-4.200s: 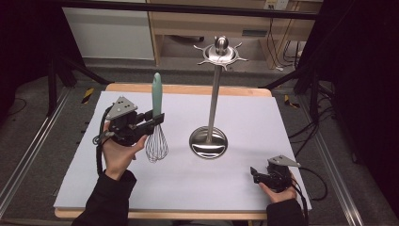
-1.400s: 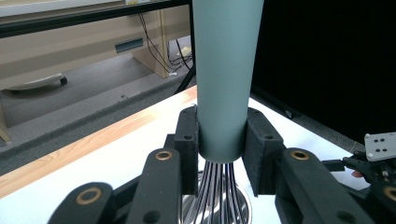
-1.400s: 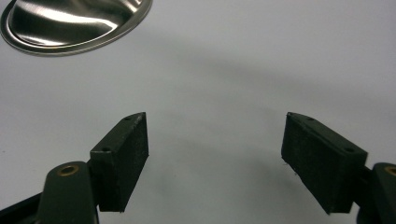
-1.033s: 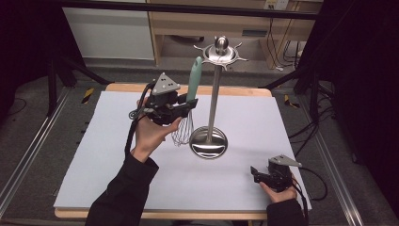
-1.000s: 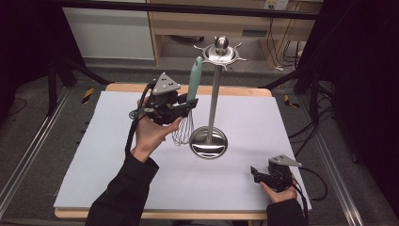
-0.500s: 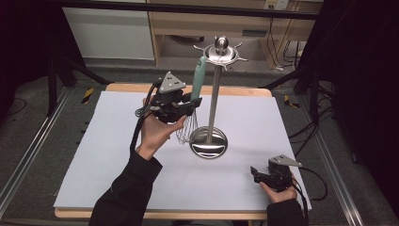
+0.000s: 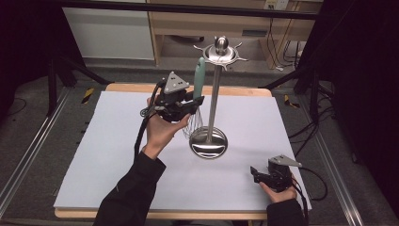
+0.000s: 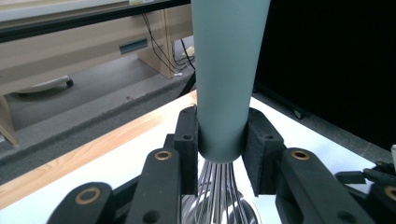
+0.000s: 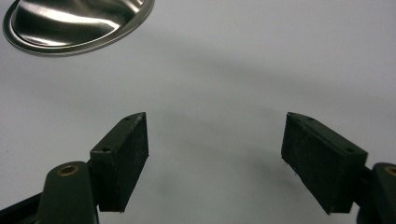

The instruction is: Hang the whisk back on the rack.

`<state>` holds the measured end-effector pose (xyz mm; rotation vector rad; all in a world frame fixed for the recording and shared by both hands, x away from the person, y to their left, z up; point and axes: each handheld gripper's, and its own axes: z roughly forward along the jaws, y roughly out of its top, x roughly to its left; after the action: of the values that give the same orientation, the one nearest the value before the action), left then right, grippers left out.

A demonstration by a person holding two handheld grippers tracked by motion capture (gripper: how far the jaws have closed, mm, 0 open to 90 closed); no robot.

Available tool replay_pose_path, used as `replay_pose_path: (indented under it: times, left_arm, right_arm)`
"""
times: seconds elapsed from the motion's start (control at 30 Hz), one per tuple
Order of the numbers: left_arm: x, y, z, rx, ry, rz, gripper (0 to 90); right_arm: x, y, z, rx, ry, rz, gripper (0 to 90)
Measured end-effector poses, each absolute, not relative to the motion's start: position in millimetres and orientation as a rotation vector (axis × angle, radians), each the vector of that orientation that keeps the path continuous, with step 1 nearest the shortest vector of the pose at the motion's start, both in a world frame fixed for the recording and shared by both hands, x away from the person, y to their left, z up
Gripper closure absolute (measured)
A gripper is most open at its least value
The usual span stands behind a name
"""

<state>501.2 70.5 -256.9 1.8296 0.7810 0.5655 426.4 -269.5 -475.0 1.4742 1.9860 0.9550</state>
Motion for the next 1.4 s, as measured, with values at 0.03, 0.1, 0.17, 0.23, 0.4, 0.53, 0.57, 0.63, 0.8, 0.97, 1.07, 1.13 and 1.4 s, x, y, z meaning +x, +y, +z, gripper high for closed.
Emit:
replay_pose_path:
  times: [0.03, 0.1, 0.17, 0.23, 0.4, 0.53, 0.57, 0.63, 0.8, 0.97, 1.07, 1.13, 1.4]
  left_arm:
    - [501.4, 70.4, -257.7, 1.827, 0.777, 0.571, 68.4]
    - [502.3, 70.1, -259.4, 1.811, 0.770, 0.555, 68.4]
    - [502.9, 69.9, -259.8, 1.808, 0.766, 0.547, 68.4]
    - [503.0, 69.1, -260.0, 1.808, 0.770, 0.558, 68.4]
    - [504.4, 67.5, -261.0, 1.806, 0.767, 0.572, 68.3]
    - [505.2, 66.2, -262.2, 1.802, 0.762, 0.580, 67.9]
    - [505.2, 66.0, -262.2, 1.802, 0.761, 0.581, 67.9]
    - [505.4, 65.7, -262.0, 1.805, 0.765, 0.590, 67.4]
    - [506.0, 65.2, -263.1, 1.812, 0.758, 0.590, 62.9]
    - [503.8, 67.0, -263.9, 1.817, 0.739, 0.604, 55.8]
    - [501.0, 69.4, -265.4, 1.810, 0.737, 0.607, 51.4]
    - [499.6, 72.1, -266.9, 1.809, 0.739, 0.611, 48.3]
    - [494.0, 88.8, -279.7, 1.812, 0.765, 0.578, 40.3]
  right_arm:
    - [426.5, -269.4, -475.1, 1.474, 1.987, 0.954, 23.3]
    - [426.5, -269.6, -475.0, 1.474, 1.985, 0.955, 23.3]
    - [426.5, -269.7, -475.0, 1.475, 1.986, 0.954, 23.3]
    - [426.5, -269.3, -475.1, 1.475, 1.986, 0.953, 23.3]
    - [426.5, -269.4, -475.1, 1.474, 1.986, 0.954, 23.3]
    - [426.6, -269.5, -475.2, 1.471, 1.987, 0.951, 23.2]
    - [426.6, -269.7, -475.3, 1.467, 1.988, 0.951, 23.2]
    - [426.6, -269.3, -475.4, 1.474, 1.986, 0.953, 23.2]
    - [426.4, -269.4, -475.1, 1.476, 1.985, 0.955, 23.2]
    - [426.6, -269.4, -475.3, 1.478, 1.985, 0.952, 23.2]
    - [426.6, -269.4, -475.4, 1.478, 1.986, 0.950, 23.2]
    - [426.5, -269.4, -475.3, 1.478, 1.985, 0.949, 23.2]
    - [426.3, -270.8, -475.7, 1.471, 1.984, 0.940, 23.2]
